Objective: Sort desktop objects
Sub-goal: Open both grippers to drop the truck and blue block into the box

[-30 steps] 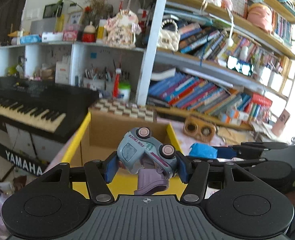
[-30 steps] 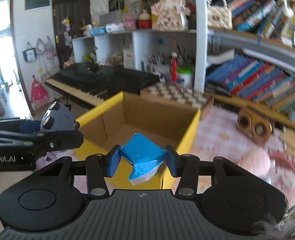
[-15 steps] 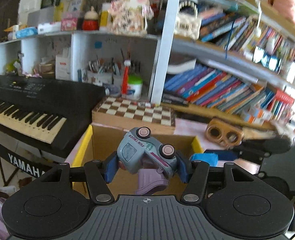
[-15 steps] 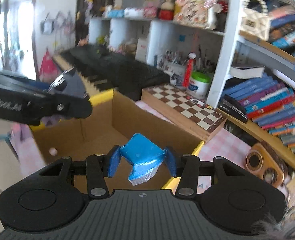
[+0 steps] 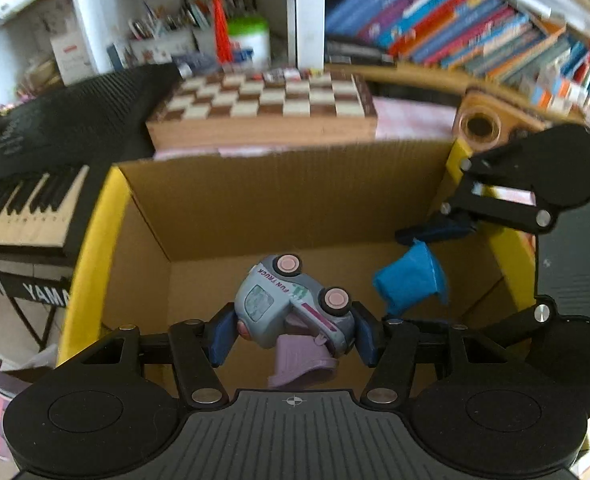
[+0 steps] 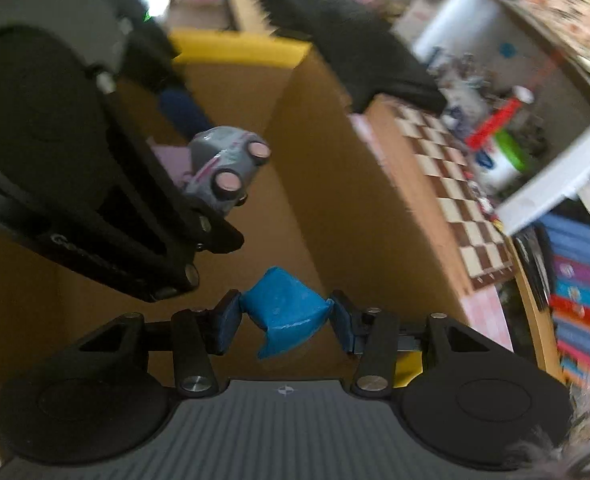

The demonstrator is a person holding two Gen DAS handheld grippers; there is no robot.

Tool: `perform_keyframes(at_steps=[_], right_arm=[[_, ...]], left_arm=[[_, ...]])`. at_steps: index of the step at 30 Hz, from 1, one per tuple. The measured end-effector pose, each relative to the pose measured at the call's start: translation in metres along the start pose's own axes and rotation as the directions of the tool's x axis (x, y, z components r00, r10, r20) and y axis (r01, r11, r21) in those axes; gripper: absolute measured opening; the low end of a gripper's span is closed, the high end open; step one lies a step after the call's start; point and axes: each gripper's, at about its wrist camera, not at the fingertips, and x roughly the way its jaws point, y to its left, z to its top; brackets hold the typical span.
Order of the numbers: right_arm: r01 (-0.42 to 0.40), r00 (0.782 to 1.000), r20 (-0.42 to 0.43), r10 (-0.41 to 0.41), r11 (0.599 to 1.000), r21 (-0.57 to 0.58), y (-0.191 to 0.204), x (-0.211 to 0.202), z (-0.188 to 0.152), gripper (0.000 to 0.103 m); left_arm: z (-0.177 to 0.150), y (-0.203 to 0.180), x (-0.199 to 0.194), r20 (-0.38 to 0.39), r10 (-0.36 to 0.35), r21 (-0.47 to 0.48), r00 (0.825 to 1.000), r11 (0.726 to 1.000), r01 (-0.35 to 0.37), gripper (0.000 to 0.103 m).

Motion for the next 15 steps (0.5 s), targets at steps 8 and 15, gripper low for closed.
perform_keyframes(at_steps=[8,15], right_arm=[[-0.027,0.998,-0.065,0.021,0.995,-0.095,0.001,0.020,0.005,0.044],[-0.028,0.999,-0.042,0.024,0.997,-0.079,0.001,0.016,0.008,0.052]], left_arm=[[0.004,0.002,0.010,-0.074,-0.011,-0.008,0.997,1.000,0.010,0.058],[0.005,-0.006,0.006,-0.027,0.027,0.037,0.999,0.999,-0.026,0.070]])
